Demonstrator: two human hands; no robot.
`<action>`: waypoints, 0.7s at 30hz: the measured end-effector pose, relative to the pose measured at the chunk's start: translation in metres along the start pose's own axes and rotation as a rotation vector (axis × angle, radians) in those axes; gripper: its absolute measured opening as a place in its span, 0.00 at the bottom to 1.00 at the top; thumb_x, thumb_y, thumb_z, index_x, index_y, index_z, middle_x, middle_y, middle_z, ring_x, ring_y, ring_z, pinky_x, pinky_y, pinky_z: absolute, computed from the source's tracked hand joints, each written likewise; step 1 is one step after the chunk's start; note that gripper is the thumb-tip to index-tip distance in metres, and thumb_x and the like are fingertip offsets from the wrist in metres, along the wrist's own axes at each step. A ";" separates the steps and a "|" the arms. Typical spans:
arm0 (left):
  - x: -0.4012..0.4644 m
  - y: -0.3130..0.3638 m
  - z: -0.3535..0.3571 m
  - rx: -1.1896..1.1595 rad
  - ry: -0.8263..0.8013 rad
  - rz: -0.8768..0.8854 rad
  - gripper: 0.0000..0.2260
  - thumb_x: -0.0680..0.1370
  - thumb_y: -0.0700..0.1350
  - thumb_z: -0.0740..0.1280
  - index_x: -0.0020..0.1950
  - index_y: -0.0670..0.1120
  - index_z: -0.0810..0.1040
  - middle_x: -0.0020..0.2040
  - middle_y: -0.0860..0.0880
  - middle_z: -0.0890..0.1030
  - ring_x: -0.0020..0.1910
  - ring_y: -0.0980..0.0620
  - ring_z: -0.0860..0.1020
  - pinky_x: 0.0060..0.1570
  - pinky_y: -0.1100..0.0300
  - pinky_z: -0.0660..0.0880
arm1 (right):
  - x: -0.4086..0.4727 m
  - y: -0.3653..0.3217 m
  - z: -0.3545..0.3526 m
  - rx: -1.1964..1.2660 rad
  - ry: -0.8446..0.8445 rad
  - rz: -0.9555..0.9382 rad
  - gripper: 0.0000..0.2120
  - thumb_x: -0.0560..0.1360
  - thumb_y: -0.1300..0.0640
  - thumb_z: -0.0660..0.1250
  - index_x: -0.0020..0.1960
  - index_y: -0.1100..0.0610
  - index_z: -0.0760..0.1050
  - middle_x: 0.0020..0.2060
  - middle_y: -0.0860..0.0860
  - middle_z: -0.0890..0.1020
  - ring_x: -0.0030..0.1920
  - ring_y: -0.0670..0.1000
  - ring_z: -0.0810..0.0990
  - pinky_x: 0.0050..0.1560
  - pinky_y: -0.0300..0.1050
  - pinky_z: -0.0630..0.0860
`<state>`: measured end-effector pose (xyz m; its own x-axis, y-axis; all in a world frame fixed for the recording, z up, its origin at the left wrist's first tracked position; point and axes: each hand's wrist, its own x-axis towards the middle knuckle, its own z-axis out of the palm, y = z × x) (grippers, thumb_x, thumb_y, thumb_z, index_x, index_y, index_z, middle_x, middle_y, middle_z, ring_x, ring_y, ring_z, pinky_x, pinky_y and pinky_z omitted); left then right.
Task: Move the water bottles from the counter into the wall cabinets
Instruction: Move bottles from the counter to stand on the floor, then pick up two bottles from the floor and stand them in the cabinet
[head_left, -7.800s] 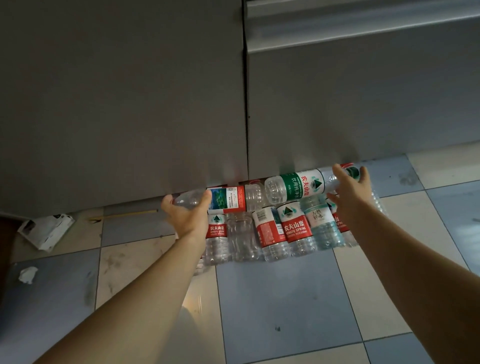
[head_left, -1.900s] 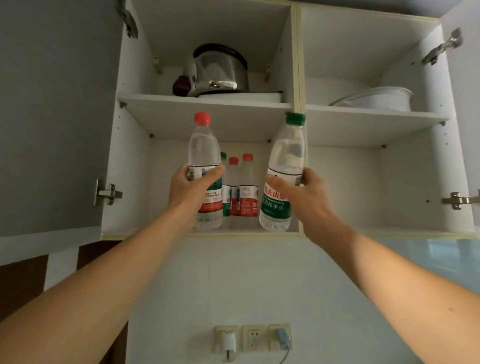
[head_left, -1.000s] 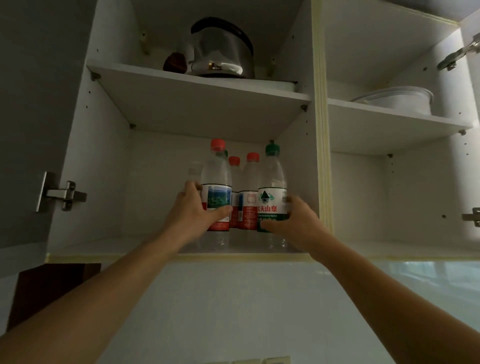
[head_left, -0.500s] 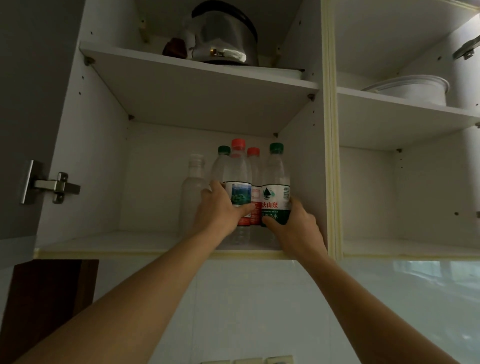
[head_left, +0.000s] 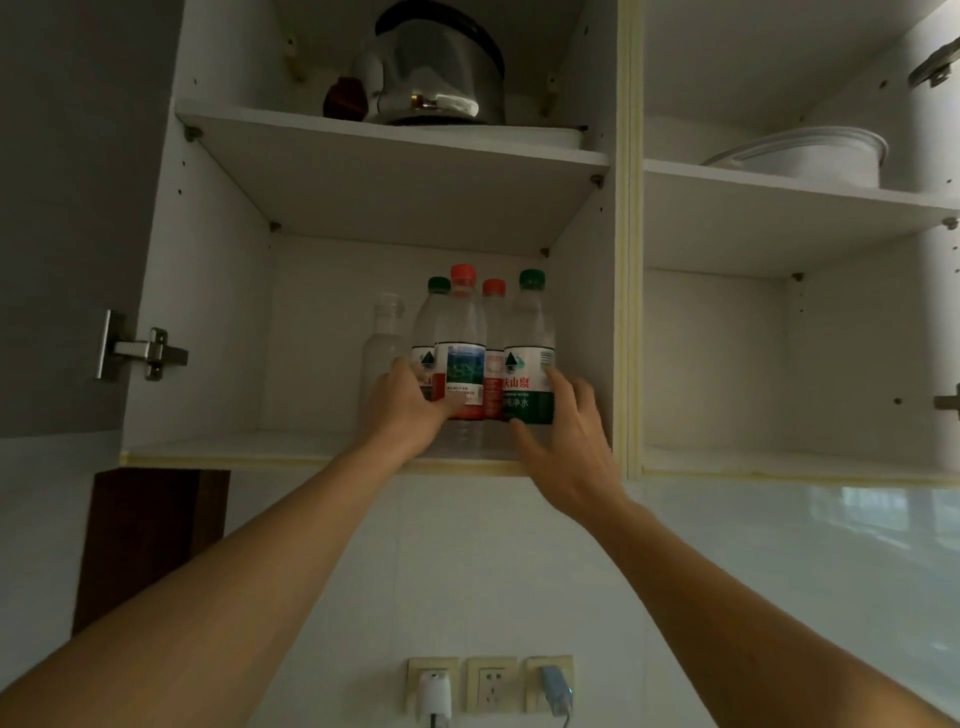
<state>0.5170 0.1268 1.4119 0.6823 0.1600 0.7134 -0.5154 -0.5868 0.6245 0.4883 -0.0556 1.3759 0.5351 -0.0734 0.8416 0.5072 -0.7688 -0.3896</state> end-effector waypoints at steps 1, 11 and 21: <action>-0.009 0.004 -0.003 0.007 0.039 0.022 0.17 0.76 0.52 0.75 0.58 0.47 0.73 0.50 0.51 0.80 0.45 0.53 0.79 0.42 0.59 0.74 | -0.013 -0.001 -0.007 0.024 -0.008 -0.047 0.32 0.79 0.47 0.67 0.78 0.50 0.57 0.73 0.48 0.63 0.69 0.48 0.67 0.68 0.49 0.72; -0.167 0.051 0.010 -0.180 -0.005 0.172 0.05 0.81 0.45 0.67 0.47 0.46 0.80 0.40 0.50 0.83 0.40 0.50 0.82 0.41 0.56 0.80 | -0.170 0.040 -0.100 0.139 0.024 -0.116 0.13 0.76 0.57 0.65 0.60 0.56 0.77 0.56 0.46 0.75 0.59 0.49 0.74 0.56 0.46 0.76; -0.364 0.014 0.077 -0.263 -0.389 -0.111 0.15 0.81 0.46 0.65 0.34 0.43 0.78 0.25 0.53 0.72 0.24 0.57 0.66 0.29 0.60 0.63 | -0.341 0.111 -0.135 0.135 -0.123 0.174 0.03 0.74 0.61 0.67 0.45 0.57 0.79 0.42 0.48 0.78 0.44 0.49 0.78 0.49 0.41 0.74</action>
<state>0.3011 -0.0014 1.1364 0.8581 -0.1284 0.4972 -0.5080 -0.3545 0.7851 0.2714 -0.2018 1.0963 0.6962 -0.1125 0.7090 0.4818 -0.6589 -0.5777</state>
